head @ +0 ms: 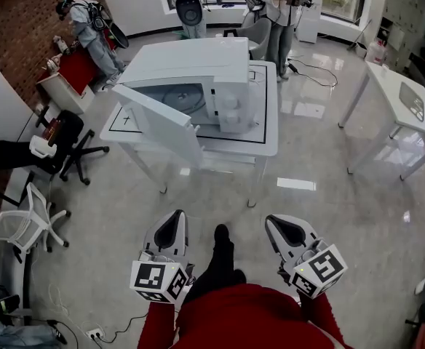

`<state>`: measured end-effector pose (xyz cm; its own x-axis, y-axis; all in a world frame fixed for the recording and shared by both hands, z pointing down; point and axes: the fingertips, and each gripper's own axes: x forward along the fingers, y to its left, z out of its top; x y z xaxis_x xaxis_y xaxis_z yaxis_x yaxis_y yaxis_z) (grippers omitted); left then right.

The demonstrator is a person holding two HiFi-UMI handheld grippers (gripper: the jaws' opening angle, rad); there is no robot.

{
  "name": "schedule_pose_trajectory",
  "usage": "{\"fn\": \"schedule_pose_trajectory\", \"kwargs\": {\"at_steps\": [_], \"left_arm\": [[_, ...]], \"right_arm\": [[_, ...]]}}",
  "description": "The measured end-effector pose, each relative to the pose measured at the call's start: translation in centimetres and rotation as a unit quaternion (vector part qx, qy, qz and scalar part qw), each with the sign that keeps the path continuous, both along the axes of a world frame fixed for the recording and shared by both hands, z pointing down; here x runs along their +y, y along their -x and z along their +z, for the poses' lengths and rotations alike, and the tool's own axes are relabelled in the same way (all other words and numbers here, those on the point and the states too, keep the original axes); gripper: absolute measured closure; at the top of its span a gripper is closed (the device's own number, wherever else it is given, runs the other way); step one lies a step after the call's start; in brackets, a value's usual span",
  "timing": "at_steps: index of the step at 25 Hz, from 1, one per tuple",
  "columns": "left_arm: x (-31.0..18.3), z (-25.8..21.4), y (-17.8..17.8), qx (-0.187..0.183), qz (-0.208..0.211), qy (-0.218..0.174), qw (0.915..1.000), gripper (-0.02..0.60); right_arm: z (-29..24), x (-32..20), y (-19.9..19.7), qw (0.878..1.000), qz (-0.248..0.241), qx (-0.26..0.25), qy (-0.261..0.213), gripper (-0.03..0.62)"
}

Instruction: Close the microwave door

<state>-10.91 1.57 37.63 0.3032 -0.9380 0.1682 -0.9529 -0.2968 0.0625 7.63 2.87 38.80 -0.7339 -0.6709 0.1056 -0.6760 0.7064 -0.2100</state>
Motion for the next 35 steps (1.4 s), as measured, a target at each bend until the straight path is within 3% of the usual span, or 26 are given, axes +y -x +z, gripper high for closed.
{"fn": "schedule_pose_trajectory", "kwargs": {"at_steps": [11,16,22,30,35], "left_arm": [[-7.1,1.6,1.0,0.000,0.012,0.018,0.9998,0.569],[-10.3,2.8,1.6,-0.005,0.016,0.034,0.9993,0.566],[-12.9,3.6,2.0,-0.035,0.028,0.048,0.9978,0.392],[-15.3,4.3,1.3,-0.036,0.072,0.066,0.9945,0.370],[-16.7,4.3,0.7,-0.033,0.079,0.067,0.9941,0.371]], "right_arm": [[0.9,-5.8,0.6,1.000,0.020,0.012,0.017,0.580],[0.1,-9.4,1.5,1.000,0.018,0.011,-0.011,0.580],[0.4,-12.2,2.5,1.000,0.020,0.011,0.004,0.580],[0.7,-14.3,3.3,0.999,0.026,0.011,0.016,0.579],[0.7,-15.2,2.8,0.999,0.038,0.014,0.020,0.579]]}}
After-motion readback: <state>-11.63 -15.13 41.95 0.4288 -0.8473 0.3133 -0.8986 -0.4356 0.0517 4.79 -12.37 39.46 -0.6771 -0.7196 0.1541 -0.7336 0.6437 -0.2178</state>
